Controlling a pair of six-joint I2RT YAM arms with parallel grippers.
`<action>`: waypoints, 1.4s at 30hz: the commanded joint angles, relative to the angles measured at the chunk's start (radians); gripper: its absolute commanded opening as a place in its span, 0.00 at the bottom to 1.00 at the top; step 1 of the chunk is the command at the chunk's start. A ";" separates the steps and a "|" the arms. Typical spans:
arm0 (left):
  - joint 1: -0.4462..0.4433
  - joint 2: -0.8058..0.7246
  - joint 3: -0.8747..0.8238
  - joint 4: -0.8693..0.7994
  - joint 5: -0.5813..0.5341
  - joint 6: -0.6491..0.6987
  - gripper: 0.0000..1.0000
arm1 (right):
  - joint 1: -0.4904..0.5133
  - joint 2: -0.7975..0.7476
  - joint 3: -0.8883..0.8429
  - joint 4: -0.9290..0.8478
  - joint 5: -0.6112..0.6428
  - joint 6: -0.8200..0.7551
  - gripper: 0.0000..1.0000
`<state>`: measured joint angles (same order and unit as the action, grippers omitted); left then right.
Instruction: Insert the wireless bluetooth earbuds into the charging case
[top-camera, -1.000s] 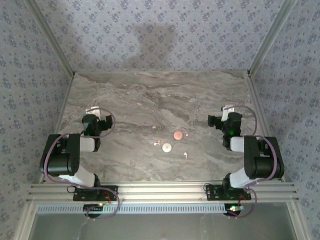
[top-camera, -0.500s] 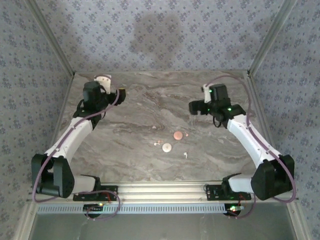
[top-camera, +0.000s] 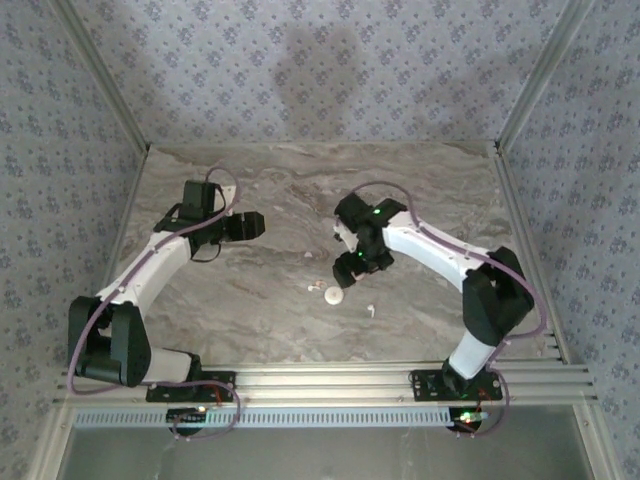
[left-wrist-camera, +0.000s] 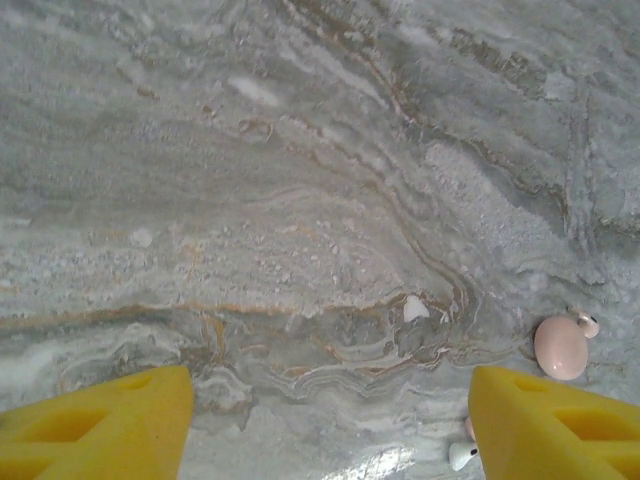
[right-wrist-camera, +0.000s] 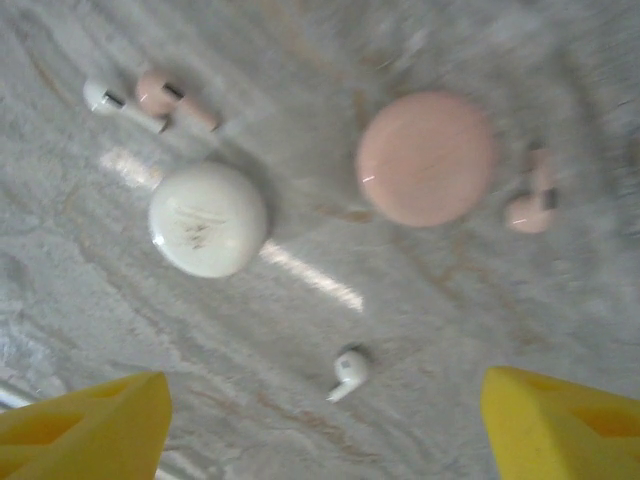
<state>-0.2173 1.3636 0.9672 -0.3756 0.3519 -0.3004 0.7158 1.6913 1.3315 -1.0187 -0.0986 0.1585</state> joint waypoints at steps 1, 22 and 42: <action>0.001 0.025 0.016 -0.051 -0.008 -0.047 0.73 | 0.054 0.031 0.046 -0.064 -0.052 0.153 0.78; 0.022 0.055 0.029 -0.095 -0.036 -0.082 0.73 | 0.122 0.328 0.156 -0.007 -0.008 0.247 0.75; 0.030 0.011 0.038 -0.106 -0.026 -0.087 0.72 | 0.124 0.290 0.074 0.134 0.046 0.304 0.49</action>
<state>-0.1963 1.4132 0.9672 -0.4690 0.3218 -0.3737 0.8368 2.0117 1.4384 -0.9283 -0.0925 0.4278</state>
